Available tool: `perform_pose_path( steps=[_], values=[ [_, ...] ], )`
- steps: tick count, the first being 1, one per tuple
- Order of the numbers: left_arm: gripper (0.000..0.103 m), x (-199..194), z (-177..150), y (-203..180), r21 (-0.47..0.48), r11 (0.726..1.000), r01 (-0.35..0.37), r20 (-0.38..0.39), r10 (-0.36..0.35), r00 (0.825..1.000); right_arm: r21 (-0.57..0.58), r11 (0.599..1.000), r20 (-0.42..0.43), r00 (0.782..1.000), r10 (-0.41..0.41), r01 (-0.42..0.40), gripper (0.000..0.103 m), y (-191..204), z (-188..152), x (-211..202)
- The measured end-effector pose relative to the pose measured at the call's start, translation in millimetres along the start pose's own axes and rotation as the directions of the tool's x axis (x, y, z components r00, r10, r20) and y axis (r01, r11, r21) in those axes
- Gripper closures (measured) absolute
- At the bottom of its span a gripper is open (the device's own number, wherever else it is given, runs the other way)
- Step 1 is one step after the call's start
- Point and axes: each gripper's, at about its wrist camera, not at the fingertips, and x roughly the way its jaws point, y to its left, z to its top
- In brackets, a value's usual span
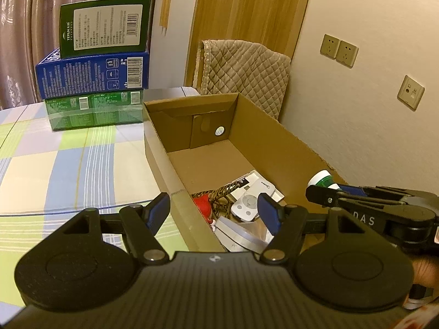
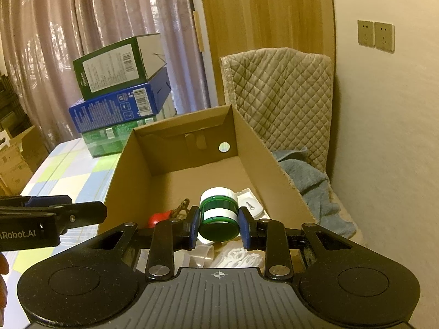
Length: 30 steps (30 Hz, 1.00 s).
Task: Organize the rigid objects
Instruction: 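Open the left tool to drop the plug adapter while the right tool releases the roll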
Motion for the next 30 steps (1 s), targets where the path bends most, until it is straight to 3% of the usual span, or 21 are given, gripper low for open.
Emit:
perform_pose_path(
  steps=[11,17,24,30],
  values=[
    [0.037,-0.3,1.0,1.1,-0.007,1.0,-0.006,0.001,0.006,1.0,0.013,1.0,0.001,1.0,0.005,-0.005,0.076,0.3,2.7,0.7],
    [0.035,-0.9,0.8,1.3,-0.004,1.0,-0.013,0.003,0.013,1.0,0.077,0.996,0.008,0.999,0.049,-0.05,0.074,-5.6,5.6,-0.2],
    [0.03,-7.3,-4.1,5.0,-0.007,1.0,-0.029,0.004,0.029,1.0,0.097,0.995,0.022,0.999,0.024,-0.026,0.061,-11.1,5.6,-11.7],
    [0.022,-24.5,-13.0,8.8,-0.018,0.998,-0.06,0.014,0.06,0.998,0.094,0.996,0.022,1.0,-0.013,0.01,0.043,-9.0,2.3,-31.8]
  ],
)
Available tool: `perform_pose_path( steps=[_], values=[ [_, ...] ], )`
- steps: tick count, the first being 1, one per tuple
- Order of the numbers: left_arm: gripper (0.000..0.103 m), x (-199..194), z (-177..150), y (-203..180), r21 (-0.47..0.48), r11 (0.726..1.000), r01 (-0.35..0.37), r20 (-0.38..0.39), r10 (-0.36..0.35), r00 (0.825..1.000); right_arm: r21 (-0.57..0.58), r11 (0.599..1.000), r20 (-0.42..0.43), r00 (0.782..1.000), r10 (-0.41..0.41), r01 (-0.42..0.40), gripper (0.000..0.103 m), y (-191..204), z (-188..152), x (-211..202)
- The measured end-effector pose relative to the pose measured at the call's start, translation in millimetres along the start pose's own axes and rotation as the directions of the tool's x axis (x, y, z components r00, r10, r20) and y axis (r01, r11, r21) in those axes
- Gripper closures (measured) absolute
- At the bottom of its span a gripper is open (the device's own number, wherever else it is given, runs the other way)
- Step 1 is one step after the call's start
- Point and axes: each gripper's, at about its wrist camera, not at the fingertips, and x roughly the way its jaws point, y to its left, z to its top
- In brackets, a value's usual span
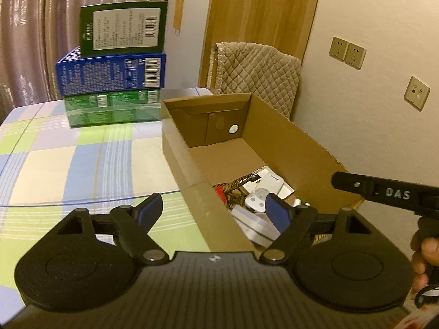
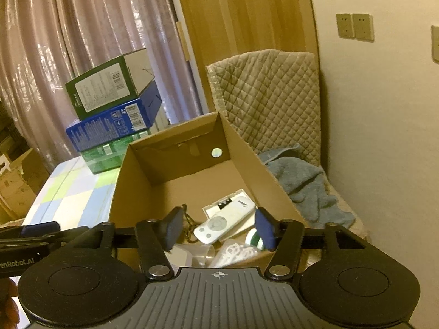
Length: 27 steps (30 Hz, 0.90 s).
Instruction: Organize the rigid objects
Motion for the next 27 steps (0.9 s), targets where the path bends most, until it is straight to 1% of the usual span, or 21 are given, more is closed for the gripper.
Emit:
perform_pose_path(
  steps=[1,3,7,9,11,15,20,24,27],
  values=[
    [0.021,-3.8,-1.3,1.1,-0.005,1.0,-0.006,0.0,0.006,1.0,-0.004,1.0,-0.001,1.0,-0.004,0.004,0.04,0.5,-1.0,-3.1],
    [0.014,-12.2,-4.4,3.5,-0.016,1.0,-0.014,0.004,0.014,1.0,-0.013,1.0,-0.006,1.0,-0.015,0.015,0.036,2.0,-3.9,-12.0],
    [0.009,-30.3,-11.7,5.9,-0.033,0.999,-0.023,0.002,0.023,1.0,-0.031,0.999,-0.015,0.999,-0.03,0.029,0.028,6.3,-9.1,-29.9],
    [0.005,-39.1,-14.5,6.9,-0.051,0.998,-0.026,0.001,0.027,1.0,-0.035,0.999,-0.019,0.999,-0.03,0.029,0.026,8.8,-12.0,-40.1],
    [0.002,-49.7,-17.6,6.2,-0.064,0.997,-0.054,-0.005,0.054,0.999,-0.032,0.999,-0.022,0.999,-0.025,0.024,0.025,11.2,-14.9,-50.4],
    [0.001,-68.9,-22.3,4.2,-0.058,0.996,-0.064,-0.007,0.064,0.998,-0.029,1.0,-0.029,1.0,-0.006,0.005,0.023,18.8,-20.3,-70.3],
    [0.001,-92.0,-28.7,3.1,-0.069,0.996,-0.063,-0.033,0.061,0.998,-0.089,0.996,-0.05,0.999,0.001,-0.005,0.022,35.0,-29.5,-91.4],
    [0.001,-110.4,-33.8,2.7,-0.075,0.994,-0.077,-0.024,0.076,0.997,-0.122,0.992,-0.063,0.998,0.02,-0.027,0.021,43.3,-35.7,-105.9],
    [0.001,-123.9,-38.3,1.4,-0.082,0.993,-0.087,-0.019,0.085,0.996,-0.118,0.992,-0.075,0.997,0.03,-0.039,0.021,46.3,-40.4,-114.8]
  ],
)
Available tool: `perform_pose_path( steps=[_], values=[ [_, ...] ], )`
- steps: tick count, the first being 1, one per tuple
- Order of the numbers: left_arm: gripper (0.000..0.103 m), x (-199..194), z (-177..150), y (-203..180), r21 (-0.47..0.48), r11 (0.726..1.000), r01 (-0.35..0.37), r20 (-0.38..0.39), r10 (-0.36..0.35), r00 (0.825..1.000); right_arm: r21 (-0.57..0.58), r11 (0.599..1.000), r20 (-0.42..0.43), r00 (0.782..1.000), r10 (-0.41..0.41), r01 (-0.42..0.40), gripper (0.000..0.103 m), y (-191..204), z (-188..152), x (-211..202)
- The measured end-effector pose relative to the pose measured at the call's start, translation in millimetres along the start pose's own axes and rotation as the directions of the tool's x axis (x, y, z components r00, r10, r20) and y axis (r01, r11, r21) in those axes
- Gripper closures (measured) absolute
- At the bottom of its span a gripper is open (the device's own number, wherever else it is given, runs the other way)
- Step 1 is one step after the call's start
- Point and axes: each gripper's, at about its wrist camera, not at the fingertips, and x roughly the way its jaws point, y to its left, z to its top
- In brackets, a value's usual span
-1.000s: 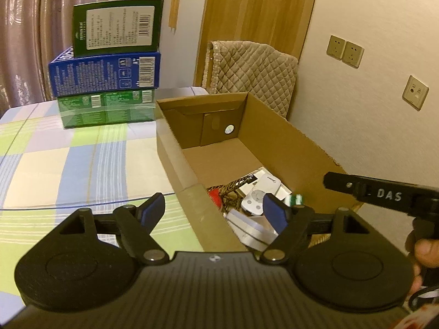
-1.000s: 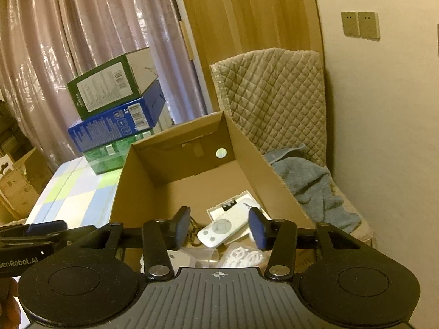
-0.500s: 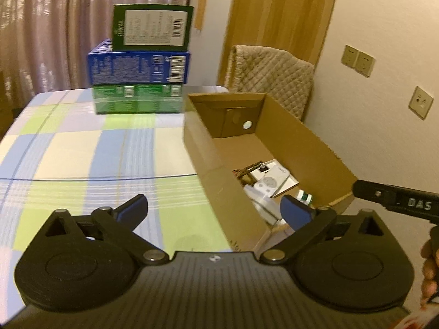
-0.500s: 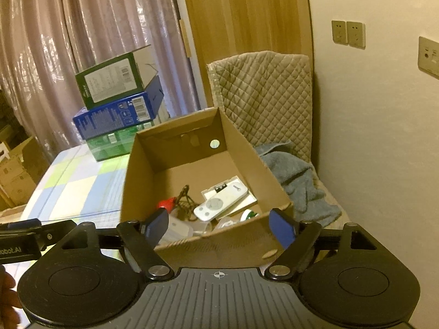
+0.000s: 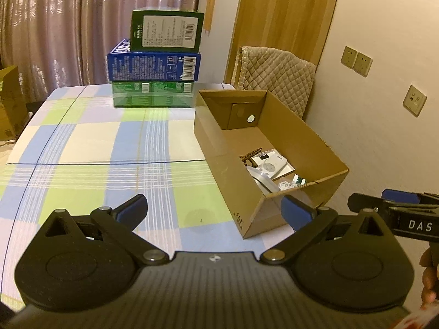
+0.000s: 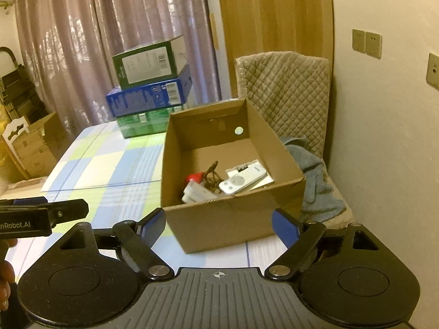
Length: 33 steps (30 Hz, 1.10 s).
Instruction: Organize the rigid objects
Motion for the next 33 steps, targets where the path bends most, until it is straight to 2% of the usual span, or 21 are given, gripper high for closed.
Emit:
perform_pose_path(
  steps=[4,14,18,25,33],
  values=[
    [0.001,-15.6,-8.7,-0.4,0.007,1.0,-0.005,0.01,0.005,1.0,0.004,1.0,-0.02,1.0,0.013,-0.013,0.021,4.1,-6.1,-10.2],
    [0.001,-29.8,-36.6,-4.6,0.004,1.0,0.016,-0.048,-0.016,0.999,-0.028,1.0,-0.059,0.998,0.004,-0.005,0.021,10.7,-24.8,-23.6],
    [0.001,-31.6,-44.9,-7.0,0.012,1.0,0.0,-0.058,0.001,0.998,-0.032,0.999,-0.065,0.998,0.002,-0.005,0.021,12.8,-30.3,-26.0],
    [0.001,-33.2,-47.1,-6.2,-0.013,0.999,-0.034,-0.053,0.034,0.998,-0.045,0.999,-0.065,0.998,0.011,-0.014,0.021,16.7,-36.2,-28.4],
    [0.001,-30.9,-45.8,-3.4,-0.023,0.999,-0.038,-0.057,0.037,0.998,-0.047,0.999,-0.062,0.998,0.004,-0.007,0.021,17.2,-38.8,-29.8]
  ],
)
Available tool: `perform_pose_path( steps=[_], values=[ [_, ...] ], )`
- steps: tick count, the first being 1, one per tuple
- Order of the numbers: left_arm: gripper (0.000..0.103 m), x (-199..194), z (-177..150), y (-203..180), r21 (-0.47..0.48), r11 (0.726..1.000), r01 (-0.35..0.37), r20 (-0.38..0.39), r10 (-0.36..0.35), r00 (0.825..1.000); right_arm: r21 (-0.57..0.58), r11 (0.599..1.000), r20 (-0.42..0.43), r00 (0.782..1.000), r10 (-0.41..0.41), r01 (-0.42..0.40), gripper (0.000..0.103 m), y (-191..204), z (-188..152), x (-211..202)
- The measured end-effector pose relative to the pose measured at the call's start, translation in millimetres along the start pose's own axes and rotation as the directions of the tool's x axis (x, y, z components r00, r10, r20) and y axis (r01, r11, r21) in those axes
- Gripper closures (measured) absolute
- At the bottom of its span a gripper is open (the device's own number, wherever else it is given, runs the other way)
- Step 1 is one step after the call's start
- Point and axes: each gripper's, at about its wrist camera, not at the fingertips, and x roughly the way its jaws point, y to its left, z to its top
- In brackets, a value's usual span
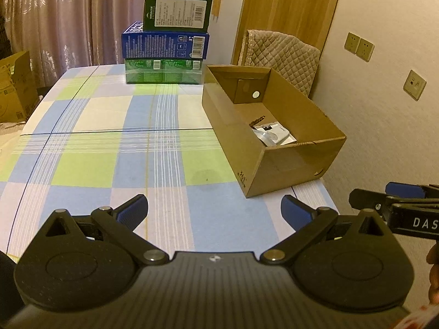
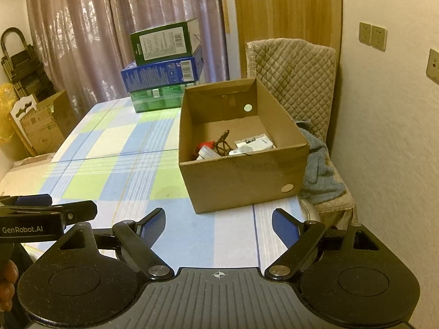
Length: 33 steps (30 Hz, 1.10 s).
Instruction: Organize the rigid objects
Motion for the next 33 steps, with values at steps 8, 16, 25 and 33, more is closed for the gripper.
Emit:
perform_pose_path(
  steps=[8,16,25,33],
  values=[
    [0.001,0.7,-1.9,0.7,-0.002,1.0,0.004,-0.002,-0.004,1.0,0.001,1.0,-0.003,1.0,0.006,-0.006,0.021,1.9,-0.5,1.2],
    [0.001,0.6,-3.2,-1.0,0.0,1.0,0.001,-0.001,-0.001,1.0,0.0,1.0,-0.004,1.0,0.004,-0.004,0.021,2.6,-0.9,1.6],
    [0.001,0.7,-3.8,-0.6,-0.001,1.0,0.001,-0.001,-0.001,1.0,-0.001,1.0,-0.001,1.0,0.005,-0.005,0.021,3.1,-2.6,2.3],
    [0.001,-0.5,-3.9,0.4,-0.009,1.0,0.019,0.007,-0.019,1.0,-0.002,1.0,-0.002,1.0,0.003,-0.003,0.021,3.6,-2.8,1.2]
  ],
)
